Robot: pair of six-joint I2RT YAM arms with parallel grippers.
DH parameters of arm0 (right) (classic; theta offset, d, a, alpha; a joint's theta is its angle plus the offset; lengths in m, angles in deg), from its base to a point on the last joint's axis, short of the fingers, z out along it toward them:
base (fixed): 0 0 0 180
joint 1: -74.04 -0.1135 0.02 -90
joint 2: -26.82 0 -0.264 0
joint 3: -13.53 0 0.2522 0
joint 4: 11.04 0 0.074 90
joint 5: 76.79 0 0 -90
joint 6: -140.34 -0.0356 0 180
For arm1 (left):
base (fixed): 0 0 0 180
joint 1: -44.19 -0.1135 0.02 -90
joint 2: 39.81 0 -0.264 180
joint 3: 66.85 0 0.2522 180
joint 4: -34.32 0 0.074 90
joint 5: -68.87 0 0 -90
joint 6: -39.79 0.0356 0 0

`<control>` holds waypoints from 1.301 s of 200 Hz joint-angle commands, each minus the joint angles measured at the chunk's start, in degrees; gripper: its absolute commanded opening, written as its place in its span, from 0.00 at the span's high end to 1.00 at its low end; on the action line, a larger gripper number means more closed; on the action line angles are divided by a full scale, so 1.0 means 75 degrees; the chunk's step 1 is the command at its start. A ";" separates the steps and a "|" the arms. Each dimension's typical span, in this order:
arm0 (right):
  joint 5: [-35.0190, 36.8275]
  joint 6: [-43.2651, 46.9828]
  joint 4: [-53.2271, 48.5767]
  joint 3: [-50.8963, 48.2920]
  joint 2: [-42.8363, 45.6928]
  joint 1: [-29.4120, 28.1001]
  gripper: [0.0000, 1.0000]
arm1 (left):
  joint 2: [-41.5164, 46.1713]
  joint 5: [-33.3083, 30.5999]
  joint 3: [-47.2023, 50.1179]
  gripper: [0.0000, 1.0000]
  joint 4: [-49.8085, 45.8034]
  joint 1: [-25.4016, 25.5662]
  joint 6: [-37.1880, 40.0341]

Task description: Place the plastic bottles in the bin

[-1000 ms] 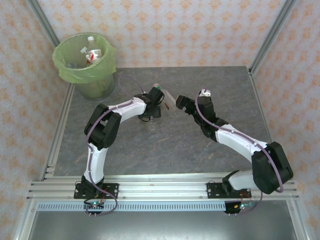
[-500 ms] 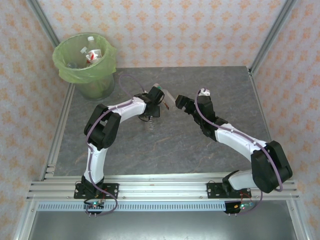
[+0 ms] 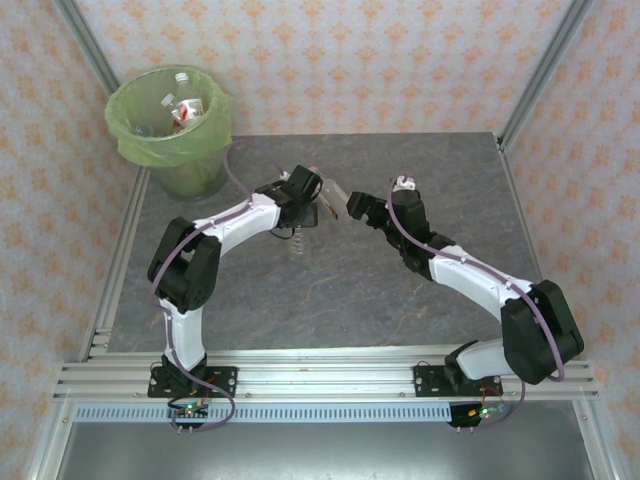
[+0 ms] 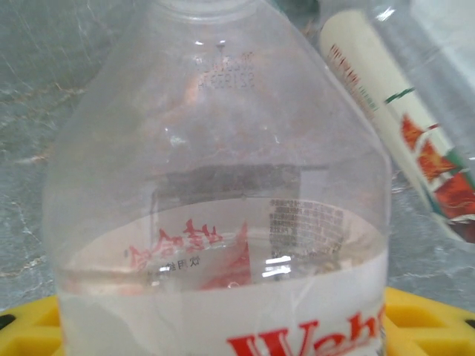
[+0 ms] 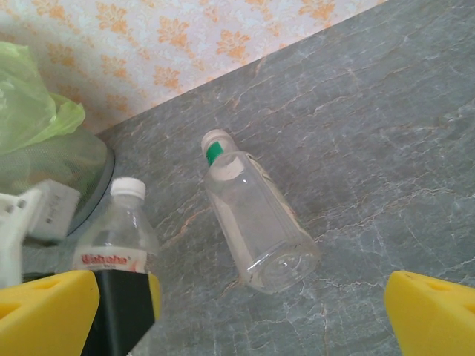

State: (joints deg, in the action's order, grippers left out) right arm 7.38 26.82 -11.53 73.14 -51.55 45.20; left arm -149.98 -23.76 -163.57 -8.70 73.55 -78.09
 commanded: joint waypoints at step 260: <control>-0.2067 0.1547 0.1112 -0.0288 0.0564 -0.0034 0.01 | 0.3146 0.0293 -0.0508 0.43 -0.0356 -0.1102 0.0842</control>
State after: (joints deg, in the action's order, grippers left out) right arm -5.71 38.01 -6.26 71.52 -48.97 45.20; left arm -128.67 -22.38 -163.76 -9.90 66.06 -73.02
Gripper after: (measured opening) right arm 0.992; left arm 0.579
